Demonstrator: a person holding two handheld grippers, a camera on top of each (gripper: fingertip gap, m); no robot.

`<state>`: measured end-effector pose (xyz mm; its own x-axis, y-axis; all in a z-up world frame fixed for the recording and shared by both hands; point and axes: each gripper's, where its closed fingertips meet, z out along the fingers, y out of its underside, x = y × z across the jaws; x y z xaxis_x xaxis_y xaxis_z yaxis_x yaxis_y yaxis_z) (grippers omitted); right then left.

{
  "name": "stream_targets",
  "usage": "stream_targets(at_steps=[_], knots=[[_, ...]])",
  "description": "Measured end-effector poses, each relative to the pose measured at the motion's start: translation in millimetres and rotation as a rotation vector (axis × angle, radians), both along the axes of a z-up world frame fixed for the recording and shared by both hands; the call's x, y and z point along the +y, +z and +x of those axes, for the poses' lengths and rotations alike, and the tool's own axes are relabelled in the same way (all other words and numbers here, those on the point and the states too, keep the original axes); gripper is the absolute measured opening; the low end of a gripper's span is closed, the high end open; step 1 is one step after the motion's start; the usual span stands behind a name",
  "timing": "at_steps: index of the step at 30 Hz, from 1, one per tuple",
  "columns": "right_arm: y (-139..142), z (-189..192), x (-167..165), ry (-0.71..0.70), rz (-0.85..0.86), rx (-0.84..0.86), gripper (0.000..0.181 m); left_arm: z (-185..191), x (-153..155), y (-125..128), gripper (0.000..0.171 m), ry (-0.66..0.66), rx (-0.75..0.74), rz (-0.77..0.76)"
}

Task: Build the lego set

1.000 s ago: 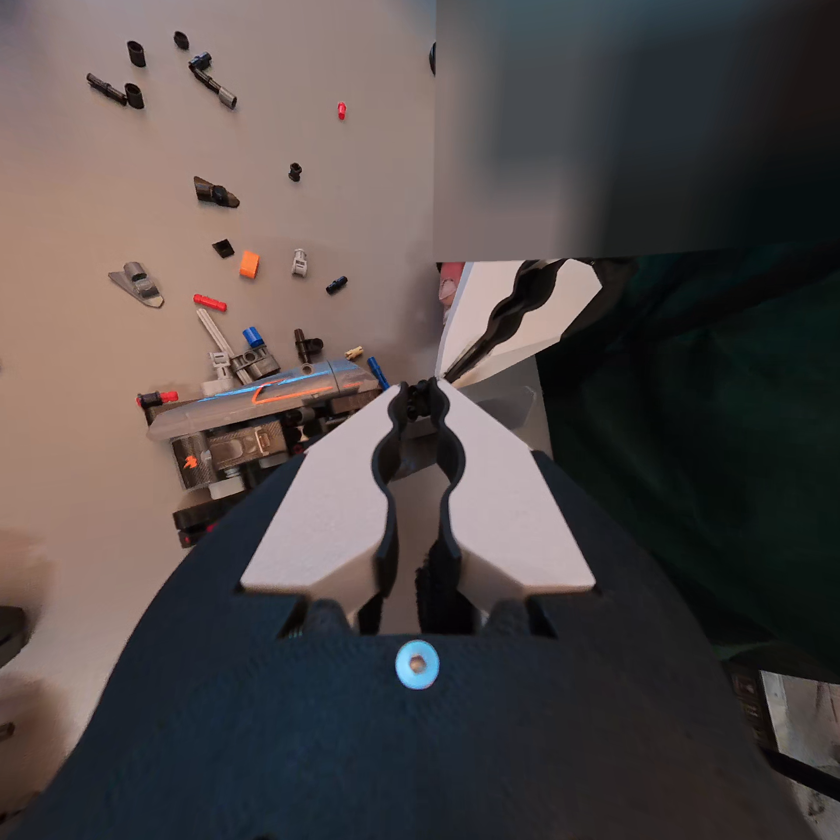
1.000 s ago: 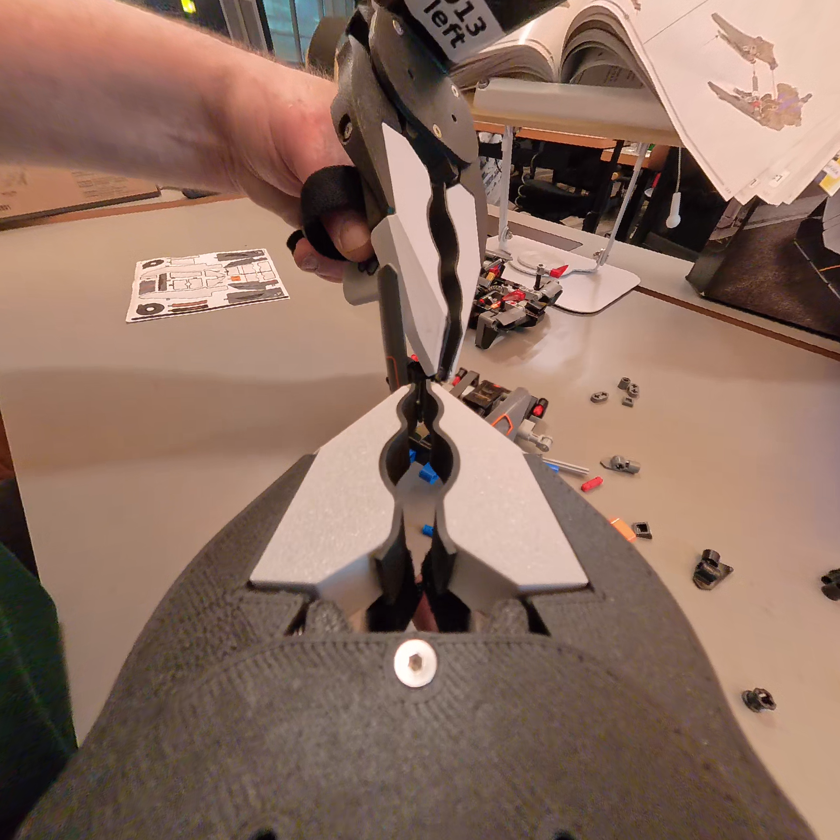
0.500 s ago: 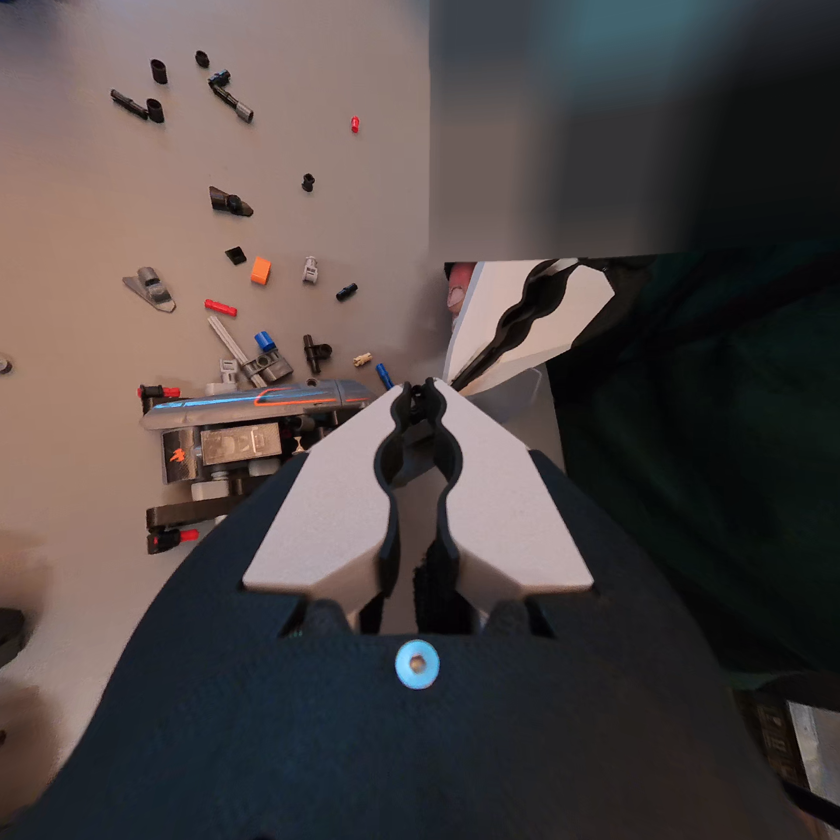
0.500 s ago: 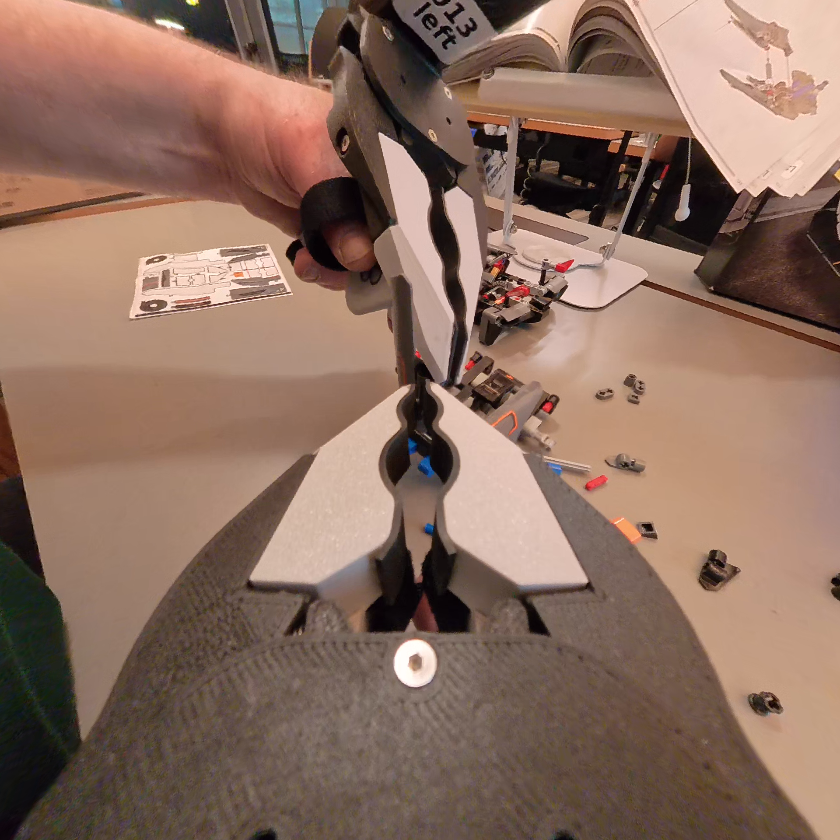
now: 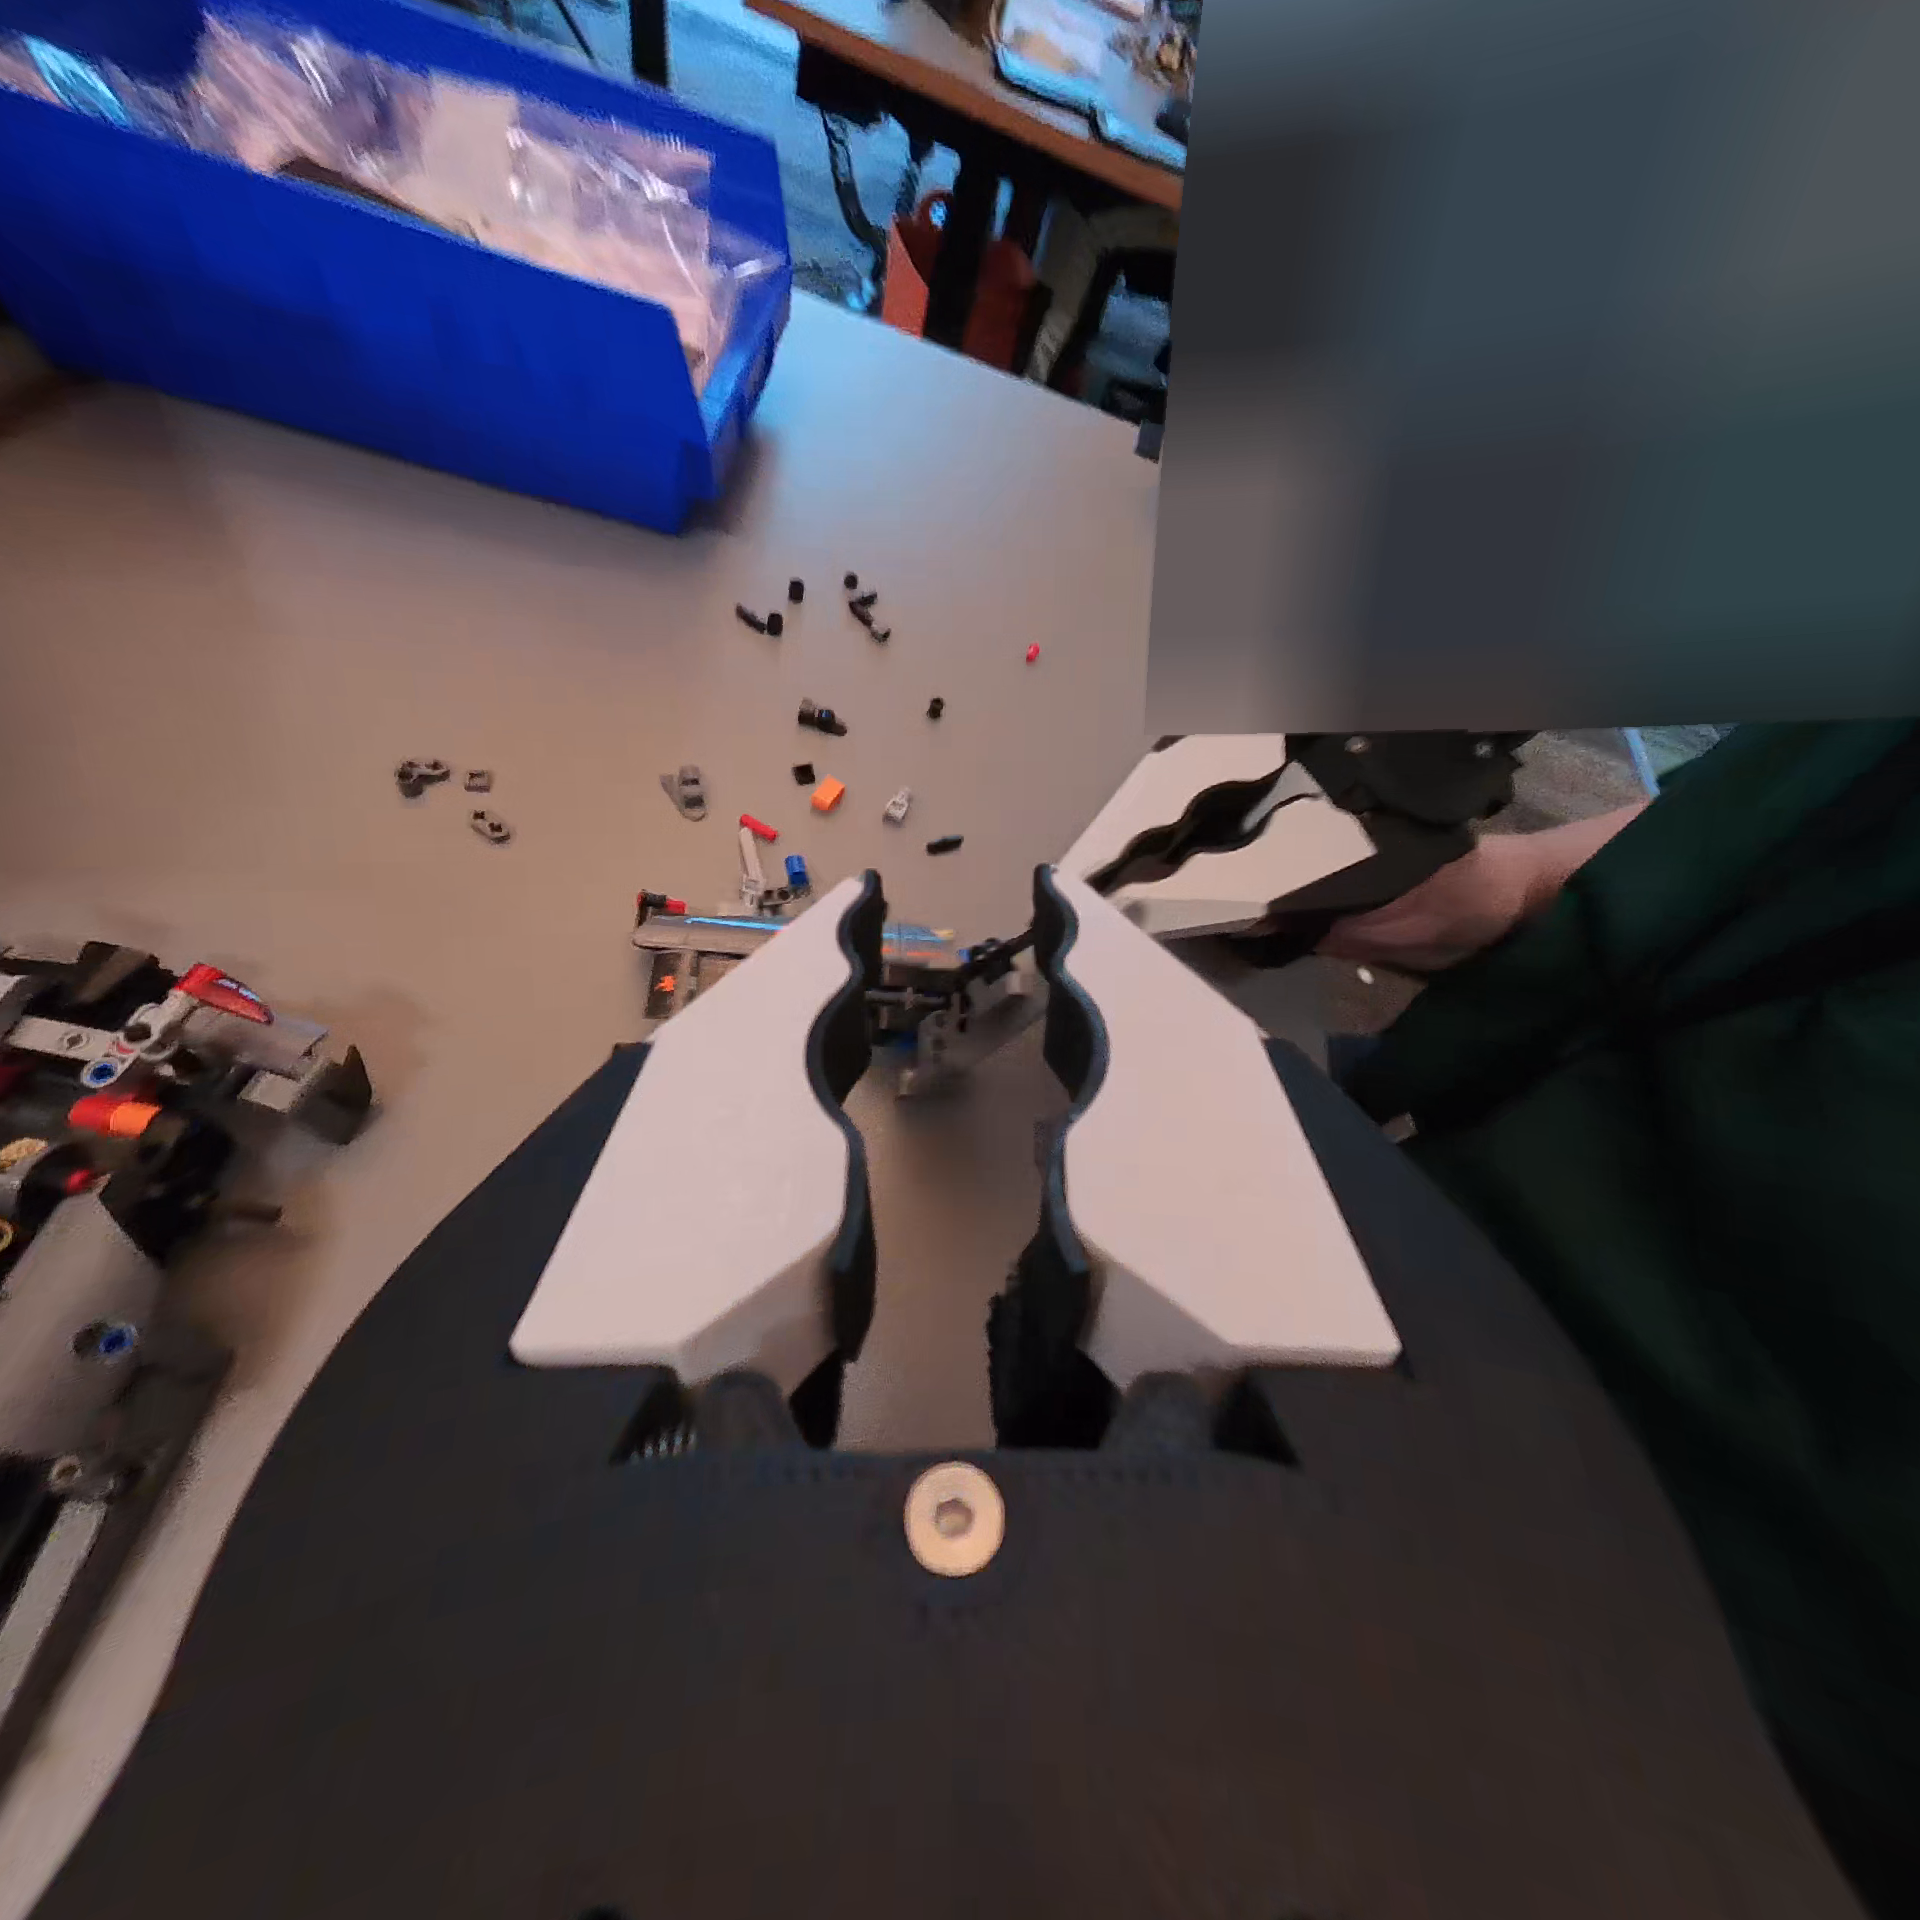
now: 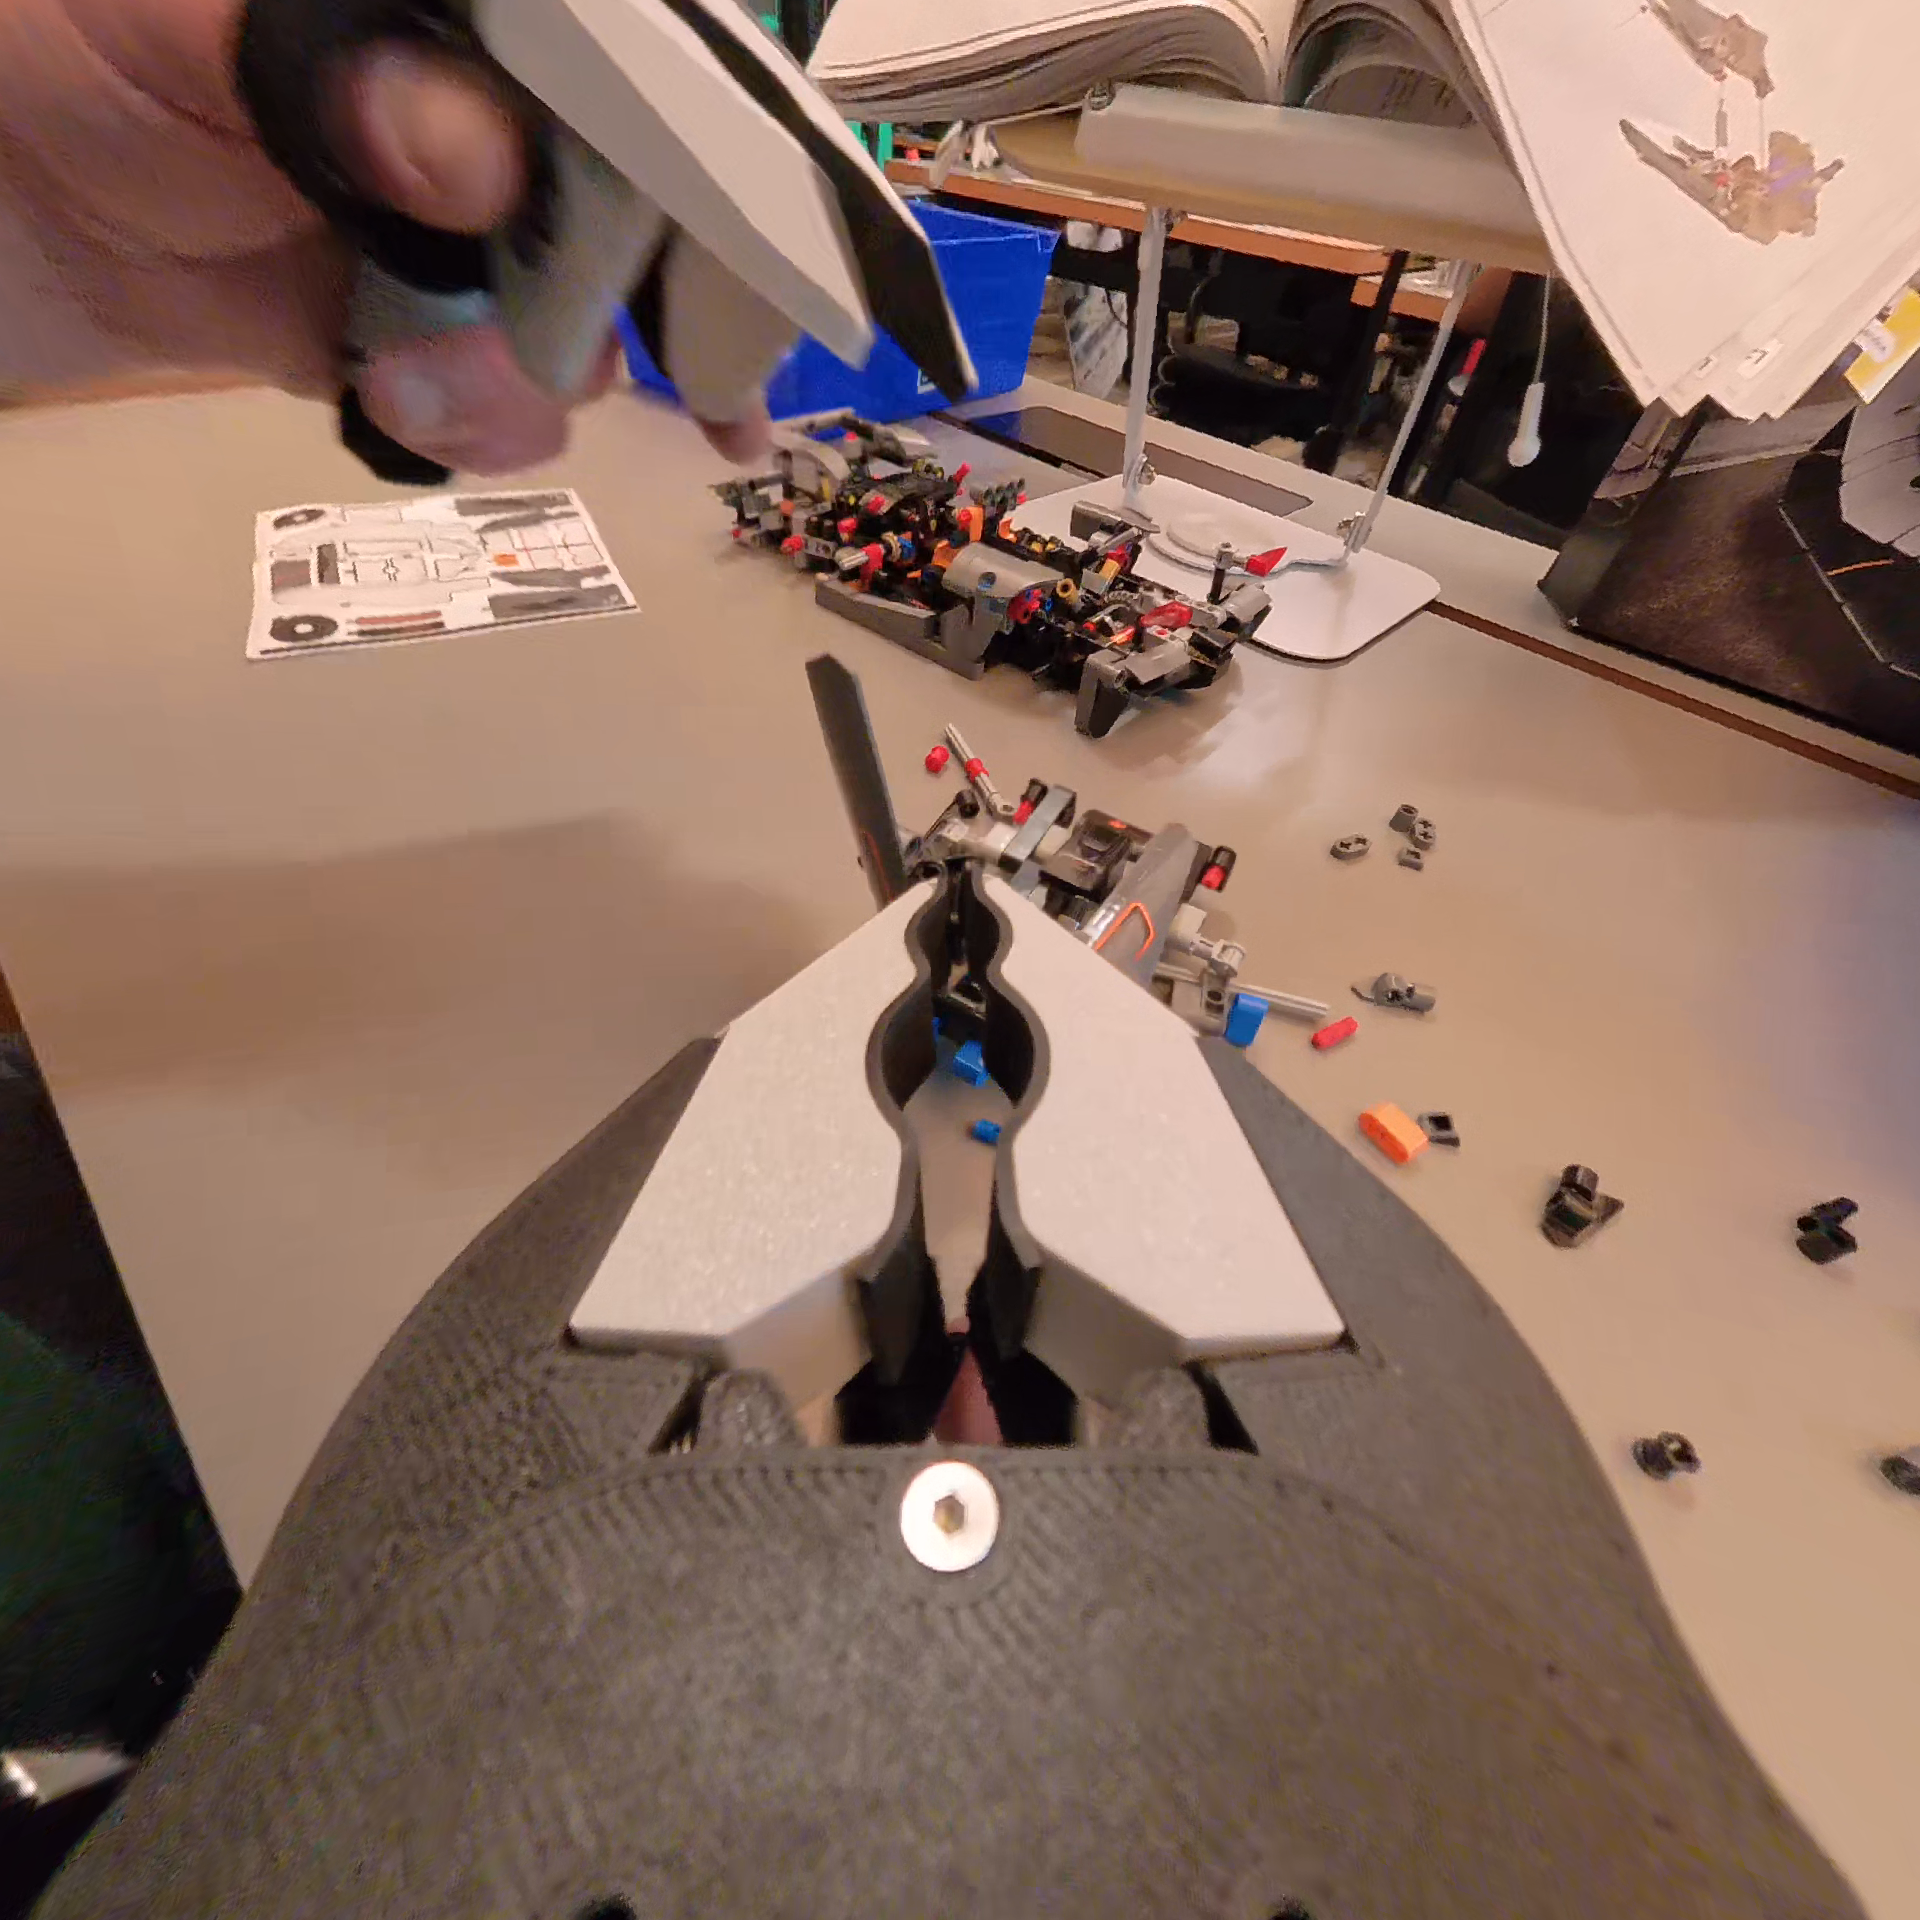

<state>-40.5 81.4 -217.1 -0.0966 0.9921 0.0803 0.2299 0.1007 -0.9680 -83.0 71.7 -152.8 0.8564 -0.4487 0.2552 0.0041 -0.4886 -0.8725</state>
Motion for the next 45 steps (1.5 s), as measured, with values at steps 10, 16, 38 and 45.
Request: stream_targets(at_steps=[10,16,38,45], knots=[[-6,-5,-15,-0.006,0.044,-0.04,0.0,47,-15,-49,0.023,0.066,0.467,0.076],[-4,-4,-15,-0.028,0.075,-0.036,0.0,29,-17,-57,0.003,0.085,0.61,0.081],[32,6,-93,0.203,0.788,0.221,0.0,59,-80,-22,0.024,0.407,-0.512,0.107],[25,9,-107,0.291,0.992,0.249,0.0,52,-86,-36,0.017,0.426,-0.805,0.078]])
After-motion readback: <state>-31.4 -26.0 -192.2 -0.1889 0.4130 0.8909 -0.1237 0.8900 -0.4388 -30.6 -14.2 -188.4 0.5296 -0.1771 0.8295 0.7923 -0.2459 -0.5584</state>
